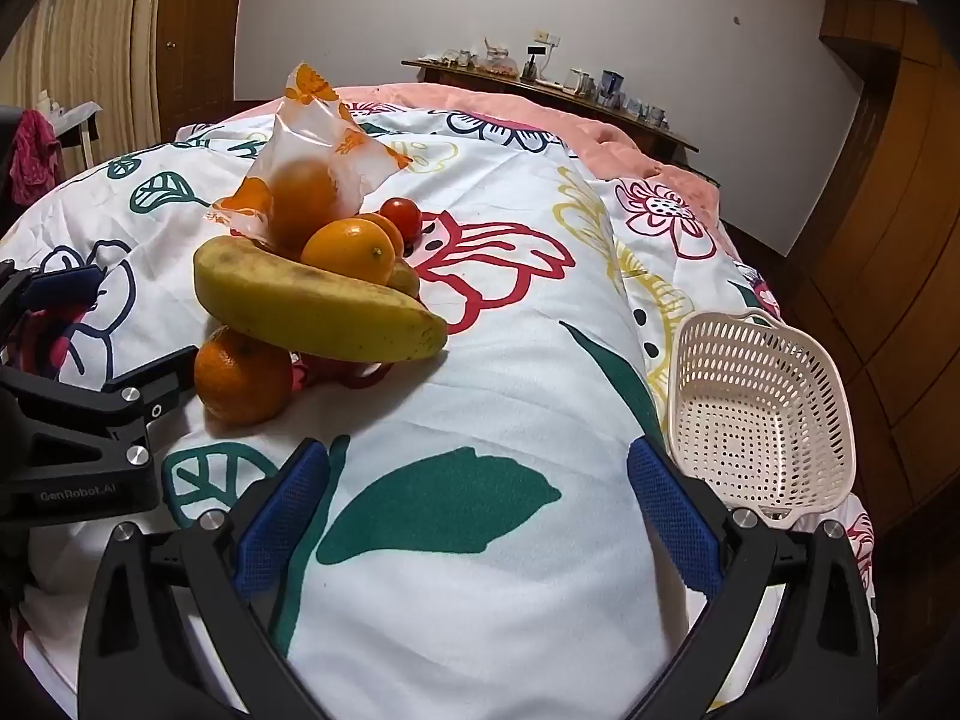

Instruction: Organize fruits

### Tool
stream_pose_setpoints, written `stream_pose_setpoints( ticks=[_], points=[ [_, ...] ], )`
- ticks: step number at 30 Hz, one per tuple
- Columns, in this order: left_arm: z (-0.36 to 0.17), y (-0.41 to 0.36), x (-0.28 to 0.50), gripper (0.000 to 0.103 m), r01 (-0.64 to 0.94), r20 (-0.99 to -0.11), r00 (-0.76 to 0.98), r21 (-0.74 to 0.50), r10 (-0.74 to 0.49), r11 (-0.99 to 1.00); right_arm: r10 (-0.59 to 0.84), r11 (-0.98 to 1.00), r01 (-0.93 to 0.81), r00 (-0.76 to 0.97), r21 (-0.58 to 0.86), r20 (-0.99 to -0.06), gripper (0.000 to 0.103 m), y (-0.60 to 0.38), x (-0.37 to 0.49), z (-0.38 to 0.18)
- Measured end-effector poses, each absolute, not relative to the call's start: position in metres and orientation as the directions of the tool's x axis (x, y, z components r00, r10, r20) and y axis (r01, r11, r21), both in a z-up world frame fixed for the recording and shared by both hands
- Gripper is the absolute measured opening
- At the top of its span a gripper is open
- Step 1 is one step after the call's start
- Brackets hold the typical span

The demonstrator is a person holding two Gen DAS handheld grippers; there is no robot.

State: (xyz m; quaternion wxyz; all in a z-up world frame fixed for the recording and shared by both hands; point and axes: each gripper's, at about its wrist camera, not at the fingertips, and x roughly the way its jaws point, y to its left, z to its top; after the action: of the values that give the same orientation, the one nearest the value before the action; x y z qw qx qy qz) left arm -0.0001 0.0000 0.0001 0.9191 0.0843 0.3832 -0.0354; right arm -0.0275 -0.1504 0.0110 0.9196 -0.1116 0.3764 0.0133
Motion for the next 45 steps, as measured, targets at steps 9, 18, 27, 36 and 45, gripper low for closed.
stream_pose_setpoints(
  ticks=[9, 18, 27, 36, 45],
  points=[
    [0.0002, 0.0001, -0.0002, 0.101, 0.13, -0.709, 0.705, 0.125, -0.003, 0.984, -0.037, 0.978, -0.118, 0.713, -0.171, -0.7, 0.098, -0.1536, -0.0282, 0.0117],
    [0.0003, 0.0, -0.0002, 0.101, 0.129, -0.709, 0.705, 0.124, -0.003, 0.984, -0.019, 0.977, -0.138, 0.698, -0.16, -0.716, 0.098, -0.1545, -0.0293, 0.0128],
    [0.0003, 0.0003, -0.0002, 0.101, 0.129, -0.71, 0.704, 0.121, -0.005, 0.984, -0.022, 0.976, -0.141, 0.694, -0.166, -0.719, 0.098, -0.1545, -0.0296, 0.0126],
    [0.0002, 0.0002, -0.0001, 0.101, 0.13, -0.71, 0.704, 0.12, -0.006, 0.984, -0.026, 0.976, -0.138, 0.697, -0.169, -0.716, 0.098, -0.1539, -0.0302, 0.0126],
    [0.0003, 0.0002, -0.0001, 0.101, 0.13, -0.71, 0.704, 0.119, -0.007, 0.984, -0.054, 0.969, -0.139, 0.685, -0.202, -0.727, 0.098, -0.1498, -0.0284, 0.0129]
  ],
)
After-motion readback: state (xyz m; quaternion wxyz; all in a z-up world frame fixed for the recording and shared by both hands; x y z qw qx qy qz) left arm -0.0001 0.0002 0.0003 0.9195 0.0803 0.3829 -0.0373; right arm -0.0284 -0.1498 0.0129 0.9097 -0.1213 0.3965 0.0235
